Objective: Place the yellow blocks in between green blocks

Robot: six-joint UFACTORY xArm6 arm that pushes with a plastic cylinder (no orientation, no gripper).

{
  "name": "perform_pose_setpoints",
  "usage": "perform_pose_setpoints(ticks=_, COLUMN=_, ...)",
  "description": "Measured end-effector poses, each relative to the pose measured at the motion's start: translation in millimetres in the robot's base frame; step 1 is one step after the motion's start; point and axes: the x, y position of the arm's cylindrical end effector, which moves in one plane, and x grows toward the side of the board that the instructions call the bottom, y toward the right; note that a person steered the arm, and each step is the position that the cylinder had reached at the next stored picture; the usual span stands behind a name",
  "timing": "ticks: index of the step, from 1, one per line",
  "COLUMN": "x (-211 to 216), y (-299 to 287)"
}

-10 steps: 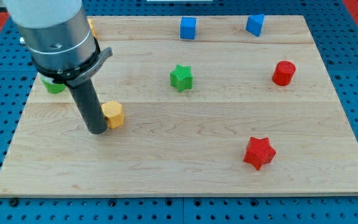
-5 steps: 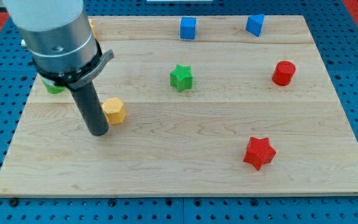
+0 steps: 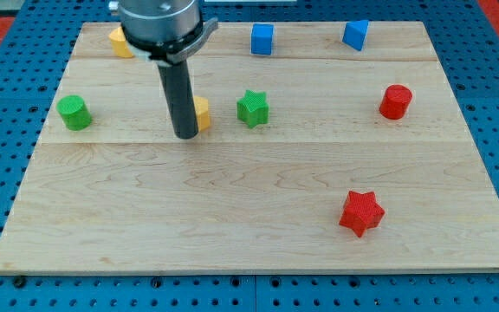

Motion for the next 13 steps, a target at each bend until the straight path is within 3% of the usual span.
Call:
perform_pose_setpoints(ticks=1, x=6, y=-20)
perform_pose_setpoints(ticks=2, x=-71, y=-72)
perform_pose_setpoints(ticks=3, x=-113, y=-19)
perform_pose_setpoints(ticks=5, x=-226, y=-40)
perform_pose_setpoints(ticks=6, x=-226, y=-150)
perform_pose_setpoints(ticks=7, x=-180, y=-140)
perform_pose_setpoints(ticks=8, x=-158, y=-78)
perform_pose_setpoints(ticks=9, x=-207, y=-81)
perform_pose_setpoints(ticks=10, x=-162, y=-39)
perform_pose_setpoints(ticks=11, x=-95, y=-63)
perform_pose_setpoints(ticks=13, x=-52, y=-39)
